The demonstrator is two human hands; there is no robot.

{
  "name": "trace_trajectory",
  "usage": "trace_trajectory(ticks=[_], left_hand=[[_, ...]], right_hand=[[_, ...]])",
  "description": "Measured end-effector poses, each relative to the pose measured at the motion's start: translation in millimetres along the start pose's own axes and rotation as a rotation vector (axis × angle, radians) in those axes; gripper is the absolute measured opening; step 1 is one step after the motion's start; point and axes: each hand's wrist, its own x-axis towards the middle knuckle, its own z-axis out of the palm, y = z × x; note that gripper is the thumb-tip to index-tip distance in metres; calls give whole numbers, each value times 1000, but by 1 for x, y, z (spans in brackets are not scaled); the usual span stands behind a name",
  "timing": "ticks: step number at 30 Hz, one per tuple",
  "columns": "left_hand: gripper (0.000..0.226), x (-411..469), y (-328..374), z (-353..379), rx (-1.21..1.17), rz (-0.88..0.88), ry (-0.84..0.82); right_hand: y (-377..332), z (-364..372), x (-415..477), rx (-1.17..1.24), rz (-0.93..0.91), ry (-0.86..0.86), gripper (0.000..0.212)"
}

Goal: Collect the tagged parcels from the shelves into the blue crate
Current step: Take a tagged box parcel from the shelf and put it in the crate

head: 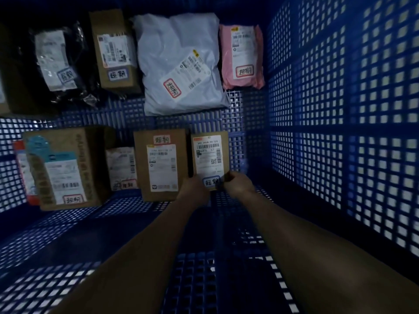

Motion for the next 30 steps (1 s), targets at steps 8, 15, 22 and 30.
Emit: trace_trajectory(ticks=[8,15,22,30], left_hand=[[34,3,2,-1,121,17,9],[7,-49,-4,-42,114,85,143],[47,-148,-2,-104,206,91,271],[32,-279,-3,-174,130,77,484]], right_hand=[[-4,1,-8,-90,-92,-68,28],[-18,-21,-62,-221,-192,20,25],[-70,-54,-160,-391,-315,109,41],[-141,-82,-289,-666,-559,278,47]])
